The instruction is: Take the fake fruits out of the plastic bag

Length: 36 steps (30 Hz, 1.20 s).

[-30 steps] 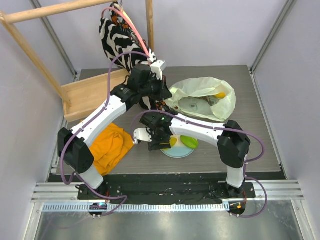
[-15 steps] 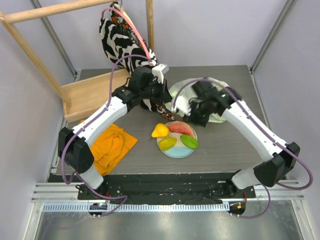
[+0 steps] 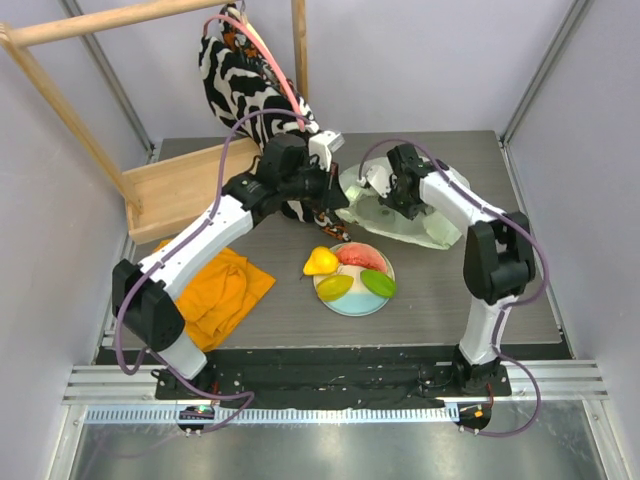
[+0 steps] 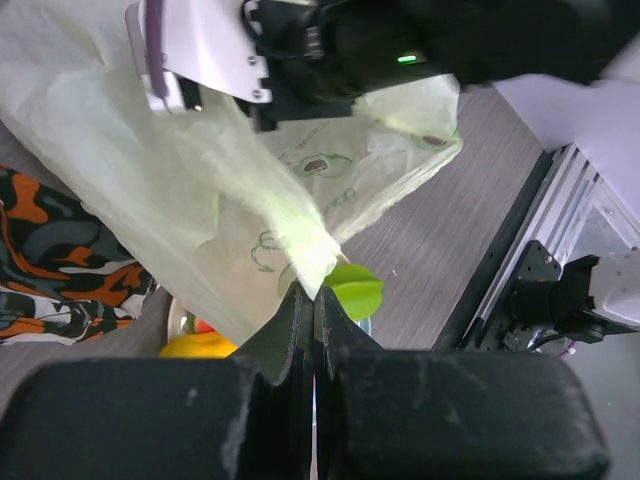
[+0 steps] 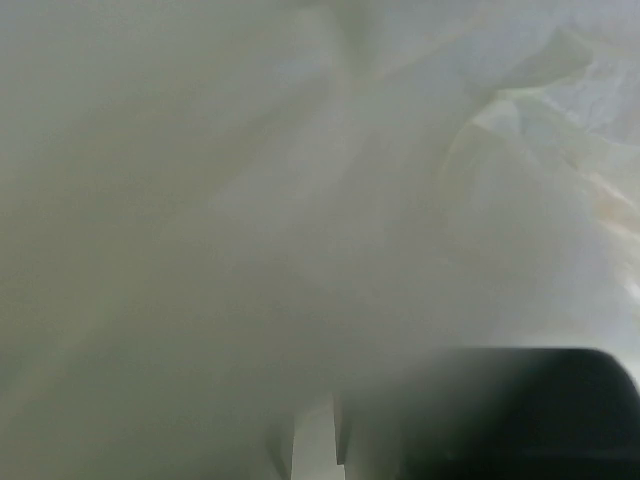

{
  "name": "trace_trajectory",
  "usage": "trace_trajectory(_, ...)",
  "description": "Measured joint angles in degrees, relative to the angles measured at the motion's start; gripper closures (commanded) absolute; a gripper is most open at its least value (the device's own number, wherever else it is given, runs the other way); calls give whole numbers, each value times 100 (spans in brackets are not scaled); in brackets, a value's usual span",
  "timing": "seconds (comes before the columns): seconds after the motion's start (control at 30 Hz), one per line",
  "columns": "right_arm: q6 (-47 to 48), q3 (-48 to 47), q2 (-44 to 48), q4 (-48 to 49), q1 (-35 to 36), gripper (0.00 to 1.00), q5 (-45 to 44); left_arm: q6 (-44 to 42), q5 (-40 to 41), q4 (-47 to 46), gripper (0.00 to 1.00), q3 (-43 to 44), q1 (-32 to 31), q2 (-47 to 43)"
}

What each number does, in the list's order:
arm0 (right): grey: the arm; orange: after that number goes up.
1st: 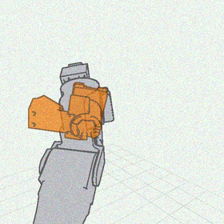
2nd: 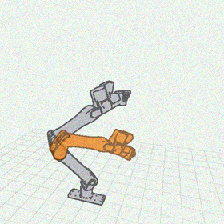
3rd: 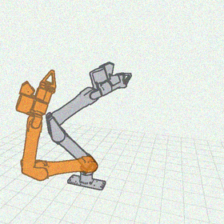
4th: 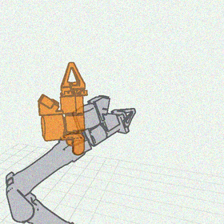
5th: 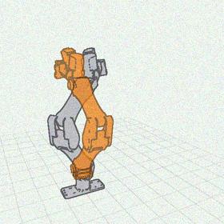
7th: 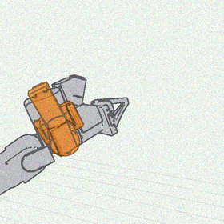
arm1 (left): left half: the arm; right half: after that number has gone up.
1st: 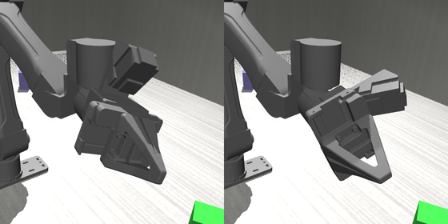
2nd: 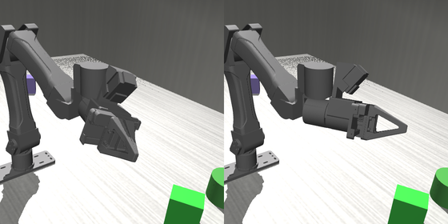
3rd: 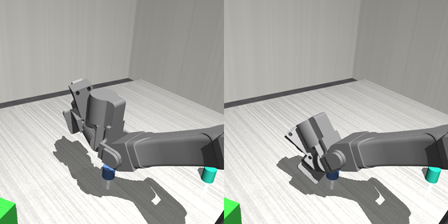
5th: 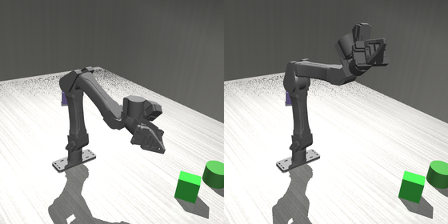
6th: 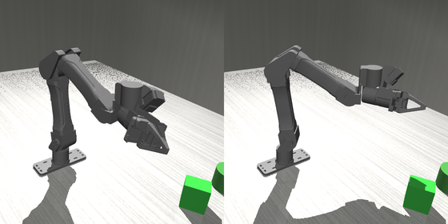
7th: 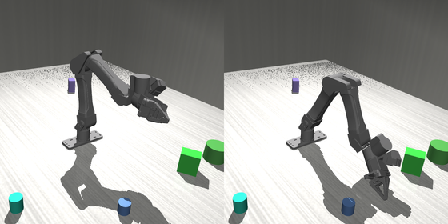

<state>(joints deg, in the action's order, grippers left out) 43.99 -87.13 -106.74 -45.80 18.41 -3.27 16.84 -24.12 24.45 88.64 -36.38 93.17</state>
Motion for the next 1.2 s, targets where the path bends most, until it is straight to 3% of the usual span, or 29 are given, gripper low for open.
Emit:
trace_trajectory(0.2,-404,-334,-859,704,-461,79,-1290,-33,-153,114,100,170,68,-428)
trace_trajectory(0.33,-662,-9,-612,1165,-643,73,-1722,-83,-315,136,100,116,160,-837)
trace_trajectory(0.47,-839,763,133,1119,-599,62,-1696,-190,-407,118,100,-234,175,-1121)
trace_trajectory(0.63,-909,772,372,1049,-531,50,-1370,-236,-433,149,100,-560,131,-988)
trace_trajectory(0.97,-966,330,-120,1276,-470,31,-1300,-861,15,352,100,-72,-741,-175)
trace_trajectory(1.2,-966,-319,-691,1390,-470,22,-1355,-1099,114,382,100,319,-833,-63)
